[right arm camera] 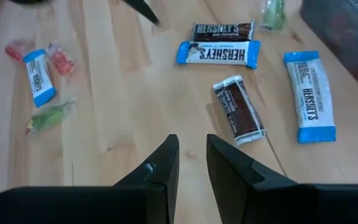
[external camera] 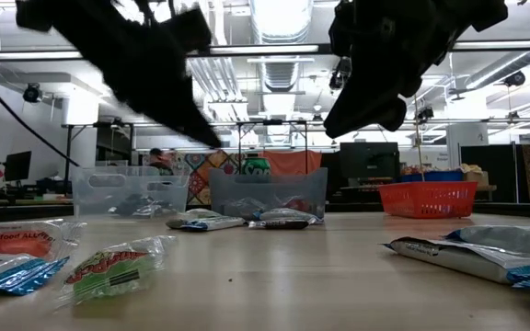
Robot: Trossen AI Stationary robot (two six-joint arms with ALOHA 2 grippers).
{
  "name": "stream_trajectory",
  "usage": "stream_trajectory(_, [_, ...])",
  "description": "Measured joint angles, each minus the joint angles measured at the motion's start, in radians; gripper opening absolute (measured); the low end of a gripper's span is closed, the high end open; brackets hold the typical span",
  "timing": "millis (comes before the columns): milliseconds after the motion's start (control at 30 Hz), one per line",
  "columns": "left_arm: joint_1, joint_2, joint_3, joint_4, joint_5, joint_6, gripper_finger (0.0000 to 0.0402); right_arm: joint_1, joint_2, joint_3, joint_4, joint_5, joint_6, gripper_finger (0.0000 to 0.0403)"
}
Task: Organize candy in baskets
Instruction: Put the white chocolate bar into the red bin
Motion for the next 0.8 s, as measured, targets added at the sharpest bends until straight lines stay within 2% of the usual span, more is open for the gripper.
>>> stream_trajectory(233, [0.000, 0.164, 0.000, 0.011, -0.100, -0.098, 0.0209, 0.032, 0.001, 0.000, 0.000, 0.001, 0.000, 0.0070])
stream_trajectory(467, [0.000, 0.226, 0.000, 0.017, -0.122, -0.116, 0.0246, 0.038, 0.002, 0.000, 0.000, 0.009, 0.004, 0.0072])
stream_trajectory(633, [0.000, 0.249, -0.001, 0.019, -0.128, -0.139, 0.0238, 0.038, 0.002, 0.000, 0.012, 0.010, 0.004, 0.0068])
stream_trajectory(800, [-0.002, 0.268, 0.000, 0.026, -0.132, -0.146, 0.0200, 0.038, 0.002, 0.000, 0.015, 0.010, 0.004, 0.0071])
